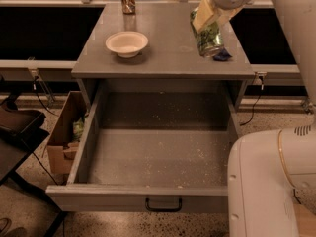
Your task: Place green can into top drawer
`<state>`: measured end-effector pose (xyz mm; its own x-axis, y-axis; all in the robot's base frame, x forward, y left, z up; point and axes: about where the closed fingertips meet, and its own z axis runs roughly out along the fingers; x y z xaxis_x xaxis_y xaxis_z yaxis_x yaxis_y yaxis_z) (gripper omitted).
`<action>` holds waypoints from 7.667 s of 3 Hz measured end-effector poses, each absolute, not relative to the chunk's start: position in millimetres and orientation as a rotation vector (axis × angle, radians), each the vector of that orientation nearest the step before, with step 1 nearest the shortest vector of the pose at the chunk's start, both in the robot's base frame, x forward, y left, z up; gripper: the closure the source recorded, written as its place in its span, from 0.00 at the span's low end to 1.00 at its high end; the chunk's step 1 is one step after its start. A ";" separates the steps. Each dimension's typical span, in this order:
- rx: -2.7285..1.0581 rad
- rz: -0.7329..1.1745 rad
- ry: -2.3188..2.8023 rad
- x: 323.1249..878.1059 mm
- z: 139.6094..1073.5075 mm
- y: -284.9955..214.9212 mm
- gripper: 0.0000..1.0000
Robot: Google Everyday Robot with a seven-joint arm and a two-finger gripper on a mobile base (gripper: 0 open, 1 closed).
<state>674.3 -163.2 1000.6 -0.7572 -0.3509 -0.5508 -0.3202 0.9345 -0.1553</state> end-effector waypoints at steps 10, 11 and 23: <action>-1.335 -0.176 2.674 539.9 783.1 -130.2 1.00; -1.434 -0.073 2.638 526.6 759.4 -99.4 1.00; -1.102 0.478 1.789 578.0 731.0 -75.2 0.74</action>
Offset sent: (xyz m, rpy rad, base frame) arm -0.1663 -0.1186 -0.0855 -0.5505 0.6511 -0.2161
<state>578.0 -75.2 731.0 -0.1460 -0.4735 -0.8686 -0.8436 0.5182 -0.1407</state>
